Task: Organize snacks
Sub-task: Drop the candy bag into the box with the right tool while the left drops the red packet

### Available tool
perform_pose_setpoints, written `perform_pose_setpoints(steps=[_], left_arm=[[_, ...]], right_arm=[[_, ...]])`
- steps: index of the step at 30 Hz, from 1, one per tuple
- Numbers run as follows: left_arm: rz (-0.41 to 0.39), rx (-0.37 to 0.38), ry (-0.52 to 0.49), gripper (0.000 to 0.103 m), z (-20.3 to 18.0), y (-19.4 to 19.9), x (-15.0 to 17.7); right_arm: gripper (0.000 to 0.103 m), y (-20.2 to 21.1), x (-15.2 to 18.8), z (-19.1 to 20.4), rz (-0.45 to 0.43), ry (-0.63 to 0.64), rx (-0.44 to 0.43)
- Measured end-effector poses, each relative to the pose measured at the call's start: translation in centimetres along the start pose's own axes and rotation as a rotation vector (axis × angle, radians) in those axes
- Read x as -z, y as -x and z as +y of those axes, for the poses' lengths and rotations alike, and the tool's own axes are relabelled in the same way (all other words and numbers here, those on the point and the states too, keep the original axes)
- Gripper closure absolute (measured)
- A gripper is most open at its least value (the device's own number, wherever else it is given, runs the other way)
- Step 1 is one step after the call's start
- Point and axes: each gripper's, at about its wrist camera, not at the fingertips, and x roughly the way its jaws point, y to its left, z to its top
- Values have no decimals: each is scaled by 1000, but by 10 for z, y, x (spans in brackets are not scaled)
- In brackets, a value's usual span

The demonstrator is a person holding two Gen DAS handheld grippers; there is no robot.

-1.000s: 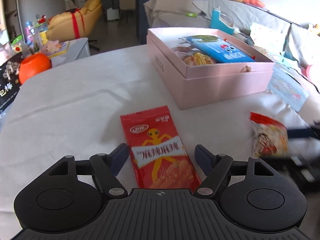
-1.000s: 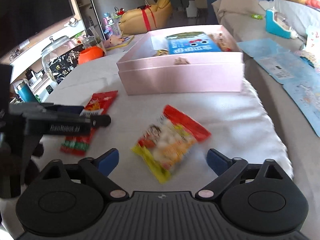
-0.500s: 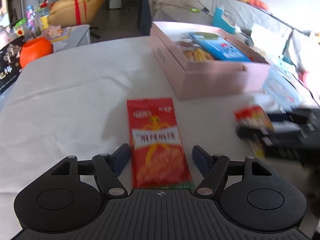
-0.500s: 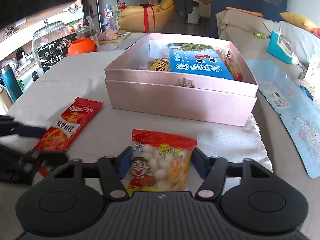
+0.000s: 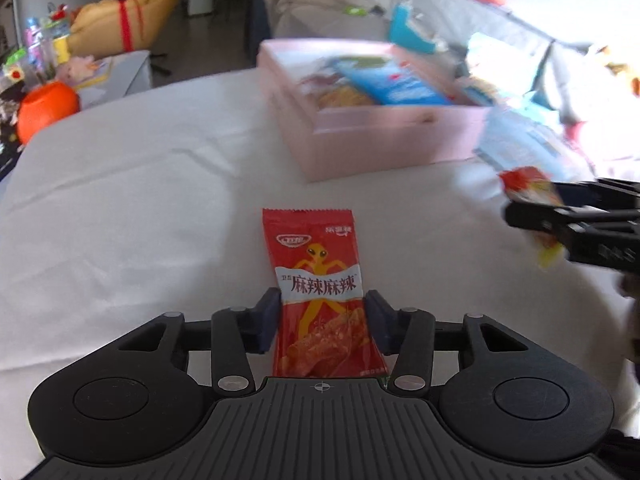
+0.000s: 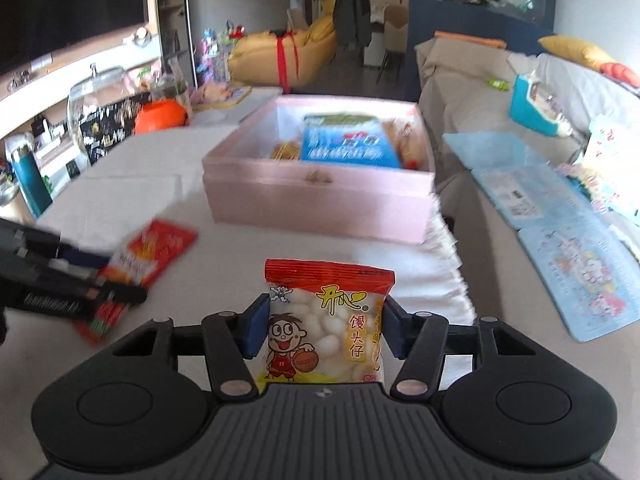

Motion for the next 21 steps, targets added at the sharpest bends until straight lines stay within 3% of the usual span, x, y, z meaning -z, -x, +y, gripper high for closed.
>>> perform_pose_setpoints(steps=[5,8,11,12,14,16,21], left_arm=[[-160,16,-1,52,-15,41,-29],[-295,16,-9,51,-22,63,-73],[-405,60,-14,43,-23,63,-121],[-404,70,2,42,-20,52,-141],[-310,83,34,42,-13,22,-172],[-234,107,70,49,-2,-8,-186],[-252,126,178,49,28,-25,-150]], right_arm=[[46,26,-5,-12,-80,-25,-2],[46,38,-9,-18,-121,-41,-2],[46,42,-10,-22,-140,-64,-13],[46,42,-11,-22,-139,-67,-15],[46,40,-11,-20,-134,-63,-12],[46,37,-10,-18,-126,-55,-8],[46,28,-6,-25,-91,-60,9]])
